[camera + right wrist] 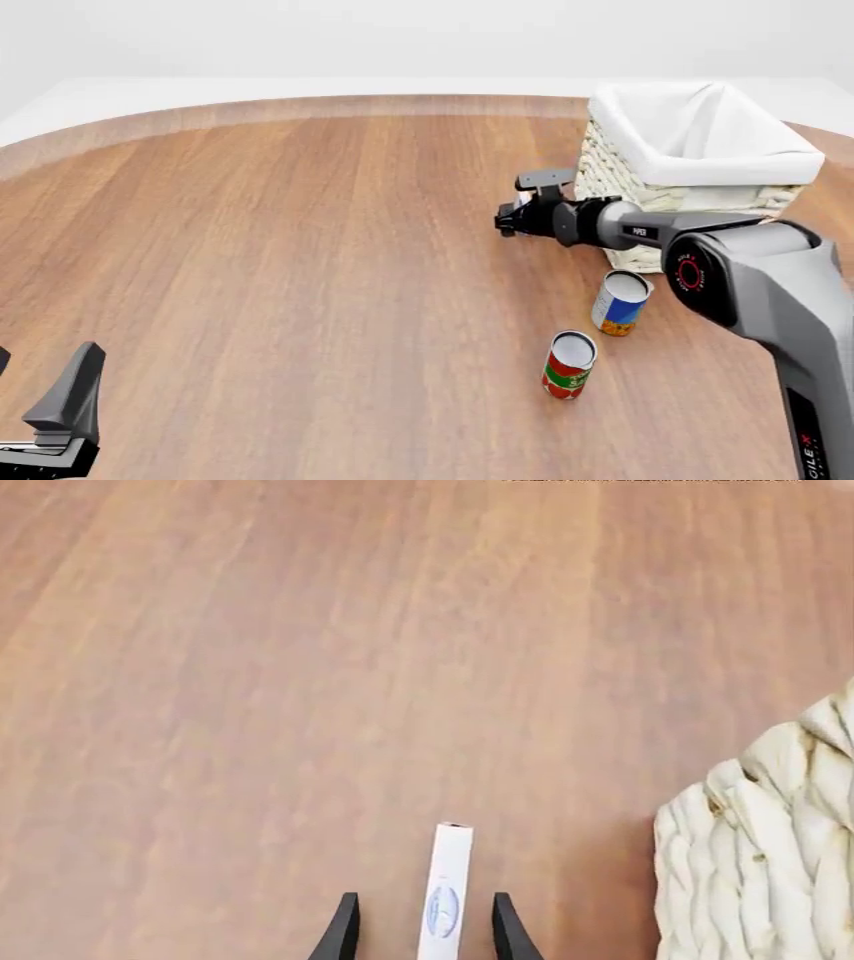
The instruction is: Pick up the alphabet soup and the cream cheese box, and put them in the basket.
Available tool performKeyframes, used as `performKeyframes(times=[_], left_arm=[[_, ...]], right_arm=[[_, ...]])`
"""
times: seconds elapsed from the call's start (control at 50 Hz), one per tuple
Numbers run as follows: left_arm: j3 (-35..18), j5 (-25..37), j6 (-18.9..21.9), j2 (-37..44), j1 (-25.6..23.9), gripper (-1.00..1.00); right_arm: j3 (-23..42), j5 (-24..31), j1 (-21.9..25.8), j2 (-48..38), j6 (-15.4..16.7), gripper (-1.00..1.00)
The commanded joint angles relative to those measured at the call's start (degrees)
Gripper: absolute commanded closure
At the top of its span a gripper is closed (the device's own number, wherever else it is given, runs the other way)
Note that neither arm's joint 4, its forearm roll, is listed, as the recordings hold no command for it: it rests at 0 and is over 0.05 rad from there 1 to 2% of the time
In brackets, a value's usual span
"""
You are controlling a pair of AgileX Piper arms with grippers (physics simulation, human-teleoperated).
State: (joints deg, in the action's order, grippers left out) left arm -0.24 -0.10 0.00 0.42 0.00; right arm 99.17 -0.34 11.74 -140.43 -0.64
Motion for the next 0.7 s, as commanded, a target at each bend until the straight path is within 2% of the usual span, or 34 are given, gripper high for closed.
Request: performKeyframes(times=[0.02, 0.04, 0.42, 0.7], left_arm=[[0.0, 0.0, 0.0, 0.0, 0.0, -1.0], [0.0, 0.0, 0.0, 0.0, 0.0, -1.0], [0.0, 0.0, 0.0, 0.0, 0.0, -1.0], [0.0, 0.0, 0.0, 0.0, 0.0, -1.0]], right_arm=[[0.81, 0.9, -0.04, -1.91, -0.67, -1.0], [1.06, 1.0, -0.06, -1.99, -0.68, 1.0], [-5.05, -3.19, -0.48, 4.17, -0.29, 1.0], [-12.81, -7.16, 1.41, 12.85, -1.06, 1.0]])
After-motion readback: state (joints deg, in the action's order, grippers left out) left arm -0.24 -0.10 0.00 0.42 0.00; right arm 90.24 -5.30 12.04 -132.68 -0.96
